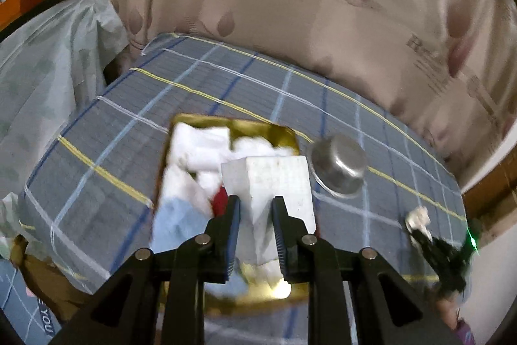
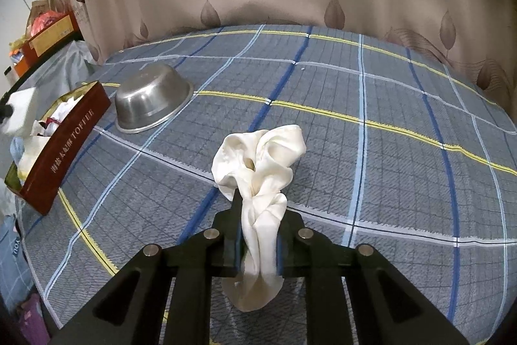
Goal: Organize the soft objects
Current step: 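Lift the cream scrunchie with the right gripper while the left holds the white pad, then lower the white pad into the gold tin and open the left gripper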
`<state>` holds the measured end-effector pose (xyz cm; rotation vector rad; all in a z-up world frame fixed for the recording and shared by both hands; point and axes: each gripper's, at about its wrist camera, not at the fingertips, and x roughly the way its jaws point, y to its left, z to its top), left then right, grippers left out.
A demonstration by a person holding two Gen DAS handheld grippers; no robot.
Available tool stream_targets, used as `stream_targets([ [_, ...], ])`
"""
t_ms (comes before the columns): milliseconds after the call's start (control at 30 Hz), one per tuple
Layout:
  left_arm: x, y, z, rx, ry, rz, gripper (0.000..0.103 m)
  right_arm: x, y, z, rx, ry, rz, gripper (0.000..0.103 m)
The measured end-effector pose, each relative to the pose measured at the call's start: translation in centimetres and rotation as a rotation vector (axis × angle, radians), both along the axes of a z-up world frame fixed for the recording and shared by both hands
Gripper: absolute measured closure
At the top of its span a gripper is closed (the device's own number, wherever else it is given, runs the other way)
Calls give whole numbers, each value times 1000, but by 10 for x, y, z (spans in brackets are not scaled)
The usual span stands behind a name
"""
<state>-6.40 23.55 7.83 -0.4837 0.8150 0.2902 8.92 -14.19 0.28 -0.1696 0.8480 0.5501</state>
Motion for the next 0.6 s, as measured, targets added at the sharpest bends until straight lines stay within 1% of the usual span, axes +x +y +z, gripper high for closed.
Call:
stream_targets([
  [200,33,34,-17,21,29,31,82,2,2,-4,-19,15,-1,88],
  [267,43,43,-24,42,45,37,82,3,3,-6,-25,16,0,88],
  [367,55,57,-35,36,65,43,82,3,4,-7,-31,19,0,87],
  [500,58,70,-44,-4,69,67,82,3,5,-7,-35,22,0,87],
  [533,58,70,-45,-2,70,70,80,4,5,-7,-36,23,1,87],
  [600,58,68,-45,30,80,74,80,4,5,-8,-37,24,1,87],
])
